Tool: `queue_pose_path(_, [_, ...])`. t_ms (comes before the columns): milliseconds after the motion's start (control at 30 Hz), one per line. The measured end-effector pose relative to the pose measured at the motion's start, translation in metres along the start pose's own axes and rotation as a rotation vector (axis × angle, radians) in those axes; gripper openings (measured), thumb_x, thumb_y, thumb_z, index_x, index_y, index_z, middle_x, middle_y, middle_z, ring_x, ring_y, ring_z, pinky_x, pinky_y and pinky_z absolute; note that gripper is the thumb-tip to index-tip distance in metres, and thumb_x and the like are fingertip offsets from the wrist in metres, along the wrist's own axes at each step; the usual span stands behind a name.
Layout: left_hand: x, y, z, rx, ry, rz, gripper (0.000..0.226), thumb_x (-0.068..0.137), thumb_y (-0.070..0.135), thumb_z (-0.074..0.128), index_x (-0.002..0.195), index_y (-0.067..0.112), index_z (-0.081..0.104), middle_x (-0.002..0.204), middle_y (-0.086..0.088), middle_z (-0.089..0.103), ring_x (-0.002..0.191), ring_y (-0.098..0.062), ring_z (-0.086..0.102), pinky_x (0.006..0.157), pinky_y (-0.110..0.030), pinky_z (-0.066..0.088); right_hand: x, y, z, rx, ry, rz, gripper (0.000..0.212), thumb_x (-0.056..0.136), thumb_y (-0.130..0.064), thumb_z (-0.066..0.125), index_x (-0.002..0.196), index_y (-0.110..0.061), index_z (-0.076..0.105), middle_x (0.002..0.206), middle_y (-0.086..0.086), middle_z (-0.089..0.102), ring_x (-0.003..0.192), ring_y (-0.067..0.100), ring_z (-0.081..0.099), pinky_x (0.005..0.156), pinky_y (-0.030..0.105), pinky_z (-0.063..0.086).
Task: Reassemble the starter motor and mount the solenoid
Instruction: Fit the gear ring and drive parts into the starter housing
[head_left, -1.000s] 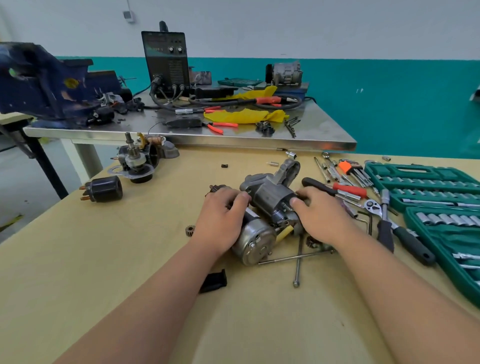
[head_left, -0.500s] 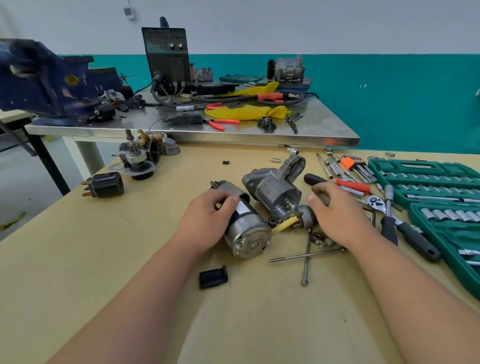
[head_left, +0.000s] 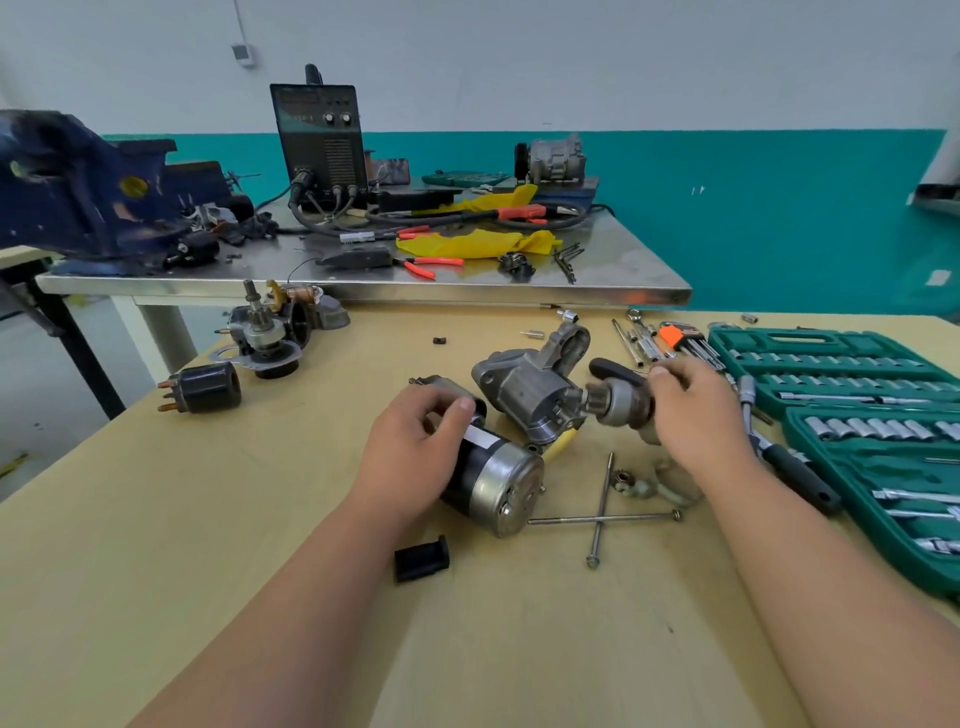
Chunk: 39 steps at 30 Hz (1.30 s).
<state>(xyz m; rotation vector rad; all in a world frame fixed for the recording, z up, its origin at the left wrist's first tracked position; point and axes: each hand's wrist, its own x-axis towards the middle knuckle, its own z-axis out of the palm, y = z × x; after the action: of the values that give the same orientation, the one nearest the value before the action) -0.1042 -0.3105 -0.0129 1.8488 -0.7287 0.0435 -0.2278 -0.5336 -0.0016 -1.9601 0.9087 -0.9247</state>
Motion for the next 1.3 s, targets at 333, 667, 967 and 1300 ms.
queue_pose_path(333, [-0.008,0.013,-0.003,0.083,-0.129,0.197,0.027,0.086,0.045,0.062,0.112,0.041,0.057,0.110,0.028,0.051,0.114,0.002,0.045,0.087,-0.005,0.032,-0.035,-0.046,0.001,0.781,-0.430,0.593,0.035,0.099,-0.030,0.041,0.093,-0.004,0.064,0.075,0.020,0.072,0.064,0.035,0.071,0.047,0.038,0.057])
queue_pose_path(667, [-0.021,0.059,0.023,-0.114,-0.204,0.118,0.042,0.082,0.052,0.065,0.120,0.037,0.056,0.107,0.017,0.064,0.093,0.008,0.059,0.076,-0.013,0.045,-0.069,-0.051,0.008,0.676,-0.573,0.356,0.042,0.100,-0.044,0.038,0.102,-0.012,0.065,0.077,0.018,0.072,0.058,0.033,0.067,0.045,0.032,0.050])
queue_pose_path(967, [-0.018,0.052,0.009,-0.550,-0.187,0.091,0.035,0.073,0.026,0.075,0.105,0.016,0.066,0.089,0.007,0.074,0.084,-0.007,0.069,0.071,-0.018,0.053,-0.074,-0.052,0.013,0.687,-0.397,0.041,0.034,0.092,-0.049,0.046,0.082,-0.030,0.072,0.084,0.009,0.073,0.077,0.028,0.071,0.068,0.050,0.058])
queue_pose_path(1300, [-0.009,0.049,0.009,-1.148,-0.142,-0.357,0.044,0.076,0.032,0.064,0.104,-0.002,0.066,0.096,-0.018,0.070,0.081,-0.022,0.069,0.069,-0.032,0.060,-0.085,-0.054,0.013,0.379,-0.427,-0.297,0.080,0.059,-0.048,0.075,0.132,-0.039,0.041,0.119,-0.022,0.058,0.110,0.000,0.058,0.089,0.023,0.048])
